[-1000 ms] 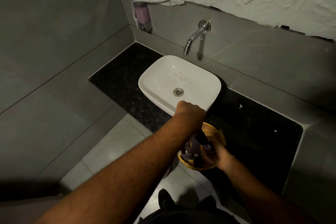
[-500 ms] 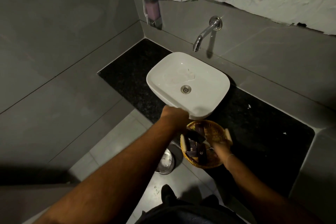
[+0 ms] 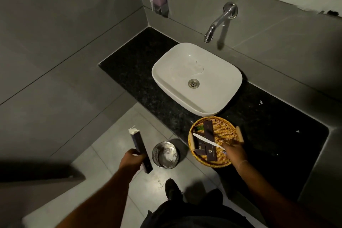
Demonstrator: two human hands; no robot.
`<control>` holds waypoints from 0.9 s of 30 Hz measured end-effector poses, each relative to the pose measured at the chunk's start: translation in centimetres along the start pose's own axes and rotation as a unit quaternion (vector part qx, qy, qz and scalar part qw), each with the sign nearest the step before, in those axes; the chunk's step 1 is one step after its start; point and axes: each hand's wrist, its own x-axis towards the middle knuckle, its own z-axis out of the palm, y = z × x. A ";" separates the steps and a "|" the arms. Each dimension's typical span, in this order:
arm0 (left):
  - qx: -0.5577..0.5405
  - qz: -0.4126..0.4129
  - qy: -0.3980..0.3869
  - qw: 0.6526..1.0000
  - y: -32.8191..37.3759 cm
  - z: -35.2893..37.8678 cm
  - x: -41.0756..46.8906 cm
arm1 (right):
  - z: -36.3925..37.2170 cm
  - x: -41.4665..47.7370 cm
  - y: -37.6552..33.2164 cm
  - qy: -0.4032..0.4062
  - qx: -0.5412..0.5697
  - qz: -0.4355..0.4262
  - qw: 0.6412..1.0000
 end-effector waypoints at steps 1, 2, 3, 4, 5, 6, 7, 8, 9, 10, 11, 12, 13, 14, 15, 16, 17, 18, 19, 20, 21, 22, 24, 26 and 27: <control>-0.012 -0.001 -0.006 1.000 -0.5 0.2 0.8 | 0.7 0.1 0.0 0.001 0.006 0.000 1.000; -0.027 -0.002 -0.010 1.000 -0.6 0.4 1.4 | 1.2 0.0 -0.1 -0.001 0.018 0.004 1.000; -0.046 0.003 -0.014 0.999 -0.3 0.9 1.3 | 0.9 -0.3 0.1 -0.006 0.031 0.003 0.999; -0.065 0.004 -0.015 0.998 0.0 1.3 1.4 | 0.7 -0.9 0.2 -0.014 0.041 0.009 0.999; -0.081 0.001 -0.013 0.997 -0.1 1.6 1.9 | 1.1 -1.5 0.3 -0.019 0.051 0.019 0.998; -0.094 -0.003 -0.010 0.996 -0.2 1.9 2.8 | 1.7 -2.0 0.3 -0.024 0.069 0.029 0.997; -0.107 -0.004 -0.010 0.994 -0.2 2.3 3.9 | 2.0 -2.5 0.2 -0.027 0.096 0.028 0.995; -0.120 -0.008 -0.011 0.993 -0.4 2.8 4.9 | 2.4 -2.9 0.4 -0.035 0.115 0.020 0.993; -0.133 -0.014 -0.011 0.991 -0.5 3.2 5.7 | 2.7 -3.6 0.4 -0.040 0.132 0.012 0.990; -0.143 -0.022 -0.014 0.989 -0.5 3.8 6.8 | 2.9 -3.8 0.7 -0.038 0.138 0.016 0.990; -0.153 -0.030 -0.018 0.988 -0.6 4.3 7.9 | 3.0 -4.2 0.8 -0.034 0.147 0.031 0.988; -0.165 -0.039 -0.023 0.985 -0.6 5.0 9.1 | 3.2 -4.3 1.2 -0.032 0.143 0.045 0.988; -0.175 -0.050 -0.029 0.983 -0.8 5.6 10.3 | 3.3 -4.6 1.7 -0.027 0.139 0.054 0.988; -0.184 -0.064 -0.035 0.980 -0.9 6.4 11.3 | 3.6 -4.6 2.4 -0.023 0.134 0.062 0.989; -0.195 -0.077 -0.043 0.977 -1.1 6.9 12.1 | 3.6 -5.2 2.8 -0.021 0.130 0.079 0.988; -0.204 -0.088 -0.051 0.974 -1.3 7.3 12.7 | 3.6 -5.8 3.1 -0.026 0.130 0.094 0.987; -0.206 -0.099 -0.060 0.972 -1.9 7.8 13.6 | 3.5 -6.5 3.4 -0.022 0.131 0.096 0.986; -0.204 -0.110 -0.067 0.970 -2.5 8.3 14.2 | 3.5 -6.7 3.9 -0.025 0.126 0.084 0.988; -0.202 -0.123 -0.071 0.969 -3.1 8.5 14.7 | 3.6 -7.2 3.9 -0.033 0.121 0.072 0.990; -0.203 -0.142 -0.073 0.966 -3.8 8.7 14.8 | 3.6 -7.4 4.2 -0.037 0.116 0.069 0.990; -0.201 -0.159 -0.071 0.964 -4.5 8.7 14.9 | 3.9 -7.4 4.0 -0.031 0.112 0.082 0.990; -0.196 -0.169 -0.071 0.963 -5.0 8.5 14.9 | 4.3 -7.4 3.8 -0.024 0.111 0.101 0.988; -0.184 -0.177 -0.071 0.964 -6.1 7.9 14.5 | 5.0 -7.4 2.8 -0.026 0.104 0.124 0.987; -0.178 -0.169 -0.069 0.967 -6.5 6.9 13.9 | 5.5 -7.6 1.9 -0.028 0.109 0.116 0.987; -0.174 -0.157 -0.070 0.970 -6.4 6.4 13.4 | 5.7 -7.8 1.5 -0.041 0.116 0.107 0.987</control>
